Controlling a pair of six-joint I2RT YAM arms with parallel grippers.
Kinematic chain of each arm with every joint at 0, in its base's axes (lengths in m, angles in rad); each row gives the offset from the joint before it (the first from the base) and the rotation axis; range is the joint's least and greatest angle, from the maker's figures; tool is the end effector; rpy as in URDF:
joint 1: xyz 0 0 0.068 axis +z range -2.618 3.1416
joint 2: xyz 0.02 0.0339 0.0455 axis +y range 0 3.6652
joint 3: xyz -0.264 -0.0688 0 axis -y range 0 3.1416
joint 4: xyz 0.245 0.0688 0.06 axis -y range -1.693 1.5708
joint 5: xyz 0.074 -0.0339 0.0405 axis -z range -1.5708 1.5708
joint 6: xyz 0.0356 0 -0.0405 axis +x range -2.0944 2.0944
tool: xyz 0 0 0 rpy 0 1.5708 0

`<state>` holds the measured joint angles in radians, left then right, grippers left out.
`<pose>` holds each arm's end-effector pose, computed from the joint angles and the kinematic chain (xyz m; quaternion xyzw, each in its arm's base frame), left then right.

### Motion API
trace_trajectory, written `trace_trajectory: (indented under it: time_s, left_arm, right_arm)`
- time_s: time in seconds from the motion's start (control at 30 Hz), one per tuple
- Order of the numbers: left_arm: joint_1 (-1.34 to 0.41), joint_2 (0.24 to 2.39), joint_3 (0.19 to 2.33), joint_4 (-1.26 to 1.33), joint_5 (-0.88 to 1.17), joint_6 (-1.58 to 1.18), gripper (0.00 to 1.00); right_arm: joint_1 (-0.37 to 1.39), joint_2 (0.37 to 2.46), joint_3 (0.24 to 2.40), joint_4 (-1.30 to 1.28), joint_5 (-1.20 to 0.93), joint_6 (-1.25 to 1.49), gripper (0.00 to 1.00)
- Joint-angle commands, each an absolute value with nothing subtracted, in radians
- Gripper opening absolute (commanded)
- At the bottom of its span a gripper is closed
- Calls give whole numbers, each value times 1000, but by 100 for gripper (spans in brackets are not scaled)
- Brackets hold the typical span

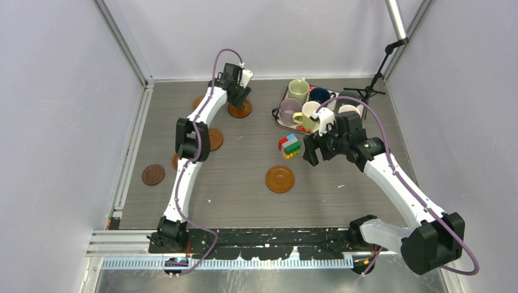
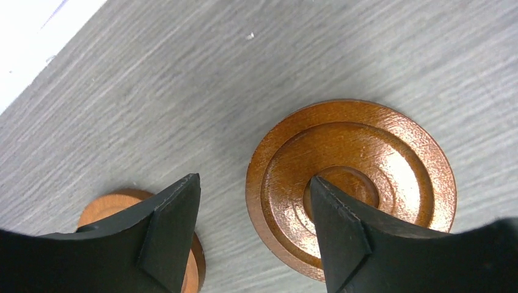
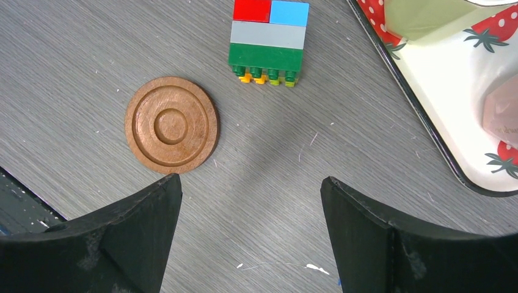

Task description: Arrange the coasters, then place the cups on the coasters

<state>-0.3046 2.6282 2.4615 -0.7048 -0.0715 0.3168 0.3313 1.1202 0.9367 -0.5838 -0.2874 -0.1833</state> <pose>0.5464 -0.1691 0.1779 0.2754 0.8977 0.0357 0.3421 0.2187 0.0859 0.2904 -0.2859 0.8667 0.1601 0.3762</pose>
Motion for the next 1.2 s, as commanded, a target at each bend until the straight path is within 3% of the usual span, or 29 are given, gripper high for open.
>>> trace_trajectory:
  time_s: [0.0,0.23,0.53,0.87,1.17]
  left_arm:
    - [-295,2703,2551,-687,-87,307,69]
    - [-295,2709,2586,-681,-79,307,70]
    - [-279,2410,2470,-786,107,255,79]
    - [-168,2041,1973,-898,239,373,86]
    - [-64,1968,1758,-893,337,401,85]
  right_arm:
    - [327,1123,946,-555,-299,-181,88]
    - [323,1123,945,-558,-299,-183,88]
    - [320,1122,947,-557,-313,-179,88]
    - [327,1201,1070,-614,-337,-176,89]
    - [348,1322,1164,-594,-365,-105,89]
